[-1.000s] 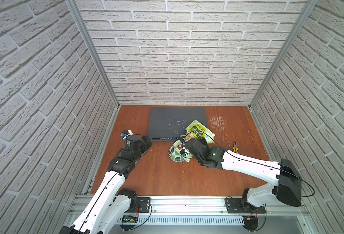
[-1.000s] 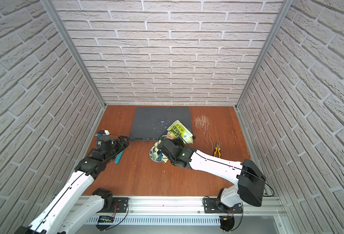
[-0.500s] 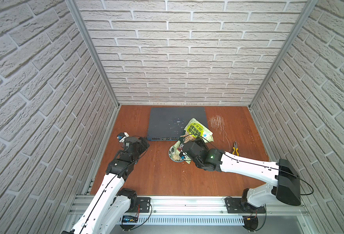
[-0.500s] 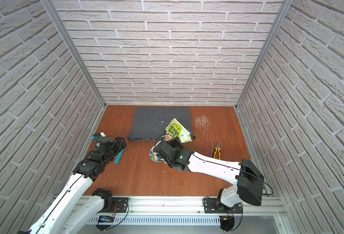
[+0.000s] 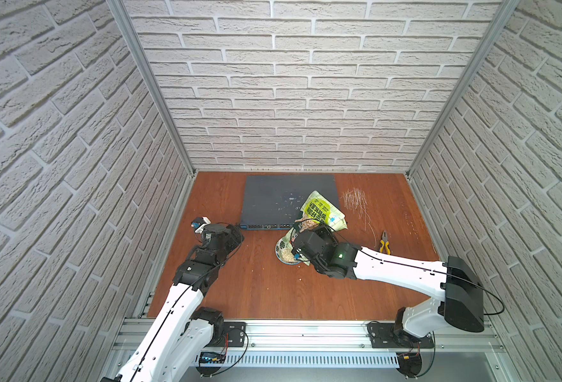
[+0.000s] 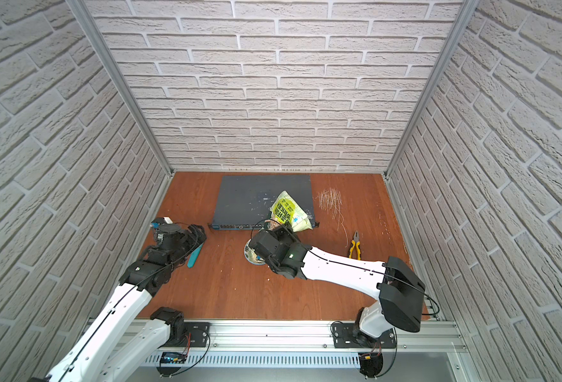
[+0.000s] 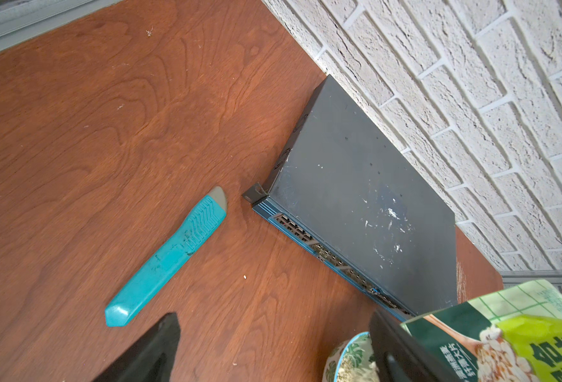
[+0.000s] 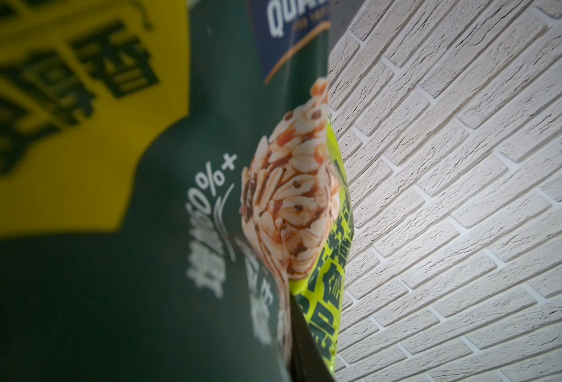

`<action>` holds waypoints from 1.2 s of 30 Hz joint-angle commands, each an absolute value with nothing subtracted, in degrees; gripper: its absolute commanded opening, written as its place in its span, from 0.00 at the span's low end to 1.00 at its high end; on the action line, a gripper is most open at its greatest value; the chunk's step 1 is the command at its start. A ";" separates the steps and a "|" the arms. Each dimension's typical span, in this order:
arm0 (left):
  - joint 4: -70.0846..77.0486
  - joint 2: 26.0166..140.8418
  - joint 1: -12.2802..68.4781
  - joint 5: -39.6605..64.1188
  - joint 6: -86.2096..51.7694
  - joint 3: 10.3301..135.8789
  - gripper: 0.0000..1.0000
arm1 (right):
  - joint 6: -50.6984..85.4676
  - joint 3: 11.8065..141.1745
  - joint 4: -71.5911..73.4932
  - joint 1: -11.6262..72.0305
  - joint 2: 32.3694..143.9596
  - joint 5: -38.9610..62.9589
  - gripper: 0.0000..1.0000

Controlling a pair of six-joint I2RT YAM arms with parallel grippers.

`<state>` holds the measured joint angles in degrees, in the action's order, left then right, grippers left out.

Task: Pour the oats into the breakfast bowl
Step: Pour the oats into the bowl.

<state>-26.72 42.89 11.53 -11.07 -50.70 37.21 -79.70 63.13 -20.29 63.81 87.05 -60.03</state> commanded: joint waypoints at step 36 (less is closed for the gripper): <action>-26.19 43.76 10.48 -10.88 -50.47 36.61 0.93 | -88.90 62.74 -8.26 64.16 83.94 -69.70 0.04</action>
